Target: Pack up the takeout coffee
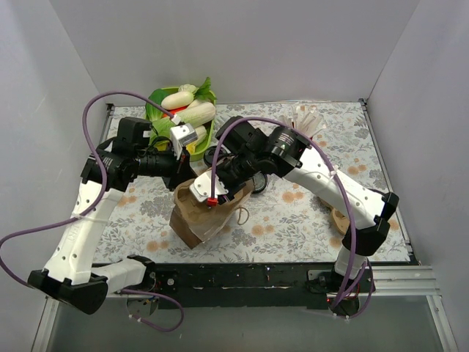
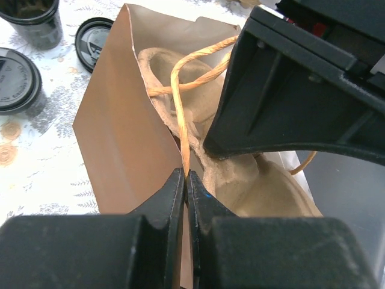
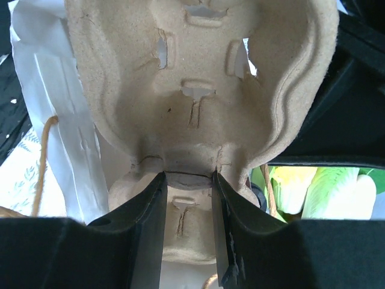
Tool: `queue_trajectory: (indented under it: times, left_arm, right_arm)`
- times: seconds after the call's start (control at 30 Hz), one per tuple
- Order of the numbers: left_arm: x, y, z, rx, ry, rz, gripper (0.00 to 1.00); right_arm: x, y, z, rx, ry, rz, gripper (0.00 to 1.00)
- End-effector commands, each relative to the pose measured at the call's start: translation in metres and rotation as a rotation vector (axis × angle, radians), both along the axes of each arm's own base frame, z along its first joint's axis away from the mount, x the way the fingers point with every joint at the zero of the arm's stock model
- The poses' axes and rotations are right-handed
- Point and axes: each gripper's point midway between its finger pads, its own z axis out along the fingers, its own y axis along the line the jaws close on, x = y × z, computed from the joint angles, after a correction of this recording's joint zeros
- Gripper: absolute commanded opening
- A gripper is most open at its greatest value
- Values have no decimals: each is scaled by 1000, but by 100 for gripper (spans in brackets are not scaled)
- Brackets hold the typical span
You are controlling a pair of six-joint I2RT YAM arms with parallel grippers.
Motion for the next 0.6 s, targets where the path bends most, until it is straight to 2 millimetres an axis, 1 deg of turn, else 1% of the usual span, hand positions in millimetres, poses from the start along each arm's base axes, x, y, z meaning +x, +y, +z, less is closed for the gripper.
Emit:
queue_trajectory:
  times: [0.0, 0.1, 0.13, 0.2, 0.33, 0.47, 0.57]
  left_arm:
    - [-18, -12, 14, -76, 27, -119, 0]
    - [-20, -15, 15, -88, 32, -154, 0]
    - [-20, -15, 12, -84, 39, -165, 0]
    - [-20, -17, 9, -85, 52, -178, 0]
    - [-19, -19, 5, -91, 66, -206, 0]
    - [-11, -24, 1, -92, 46, -242, 0]
    - [-5, -27, -1, -97, 40, -253, 0]
  right_arm:
    - [0, -16, 1, -76, -8, -4, 1]
    - [-2, -21, -2, -85, -26, 15, 1]
    - [-3, -24, -1, -84, -32, 13, 1]
    - [-6, -29, -11, -115, -21, 16, 1]
    - [-6, -36, -13, -132, -20, -13, 1]
    - [-1, -44, -15, -148, -64, -17, 1]
    - [-3, -43, -17, -150, -57, -11, 1]
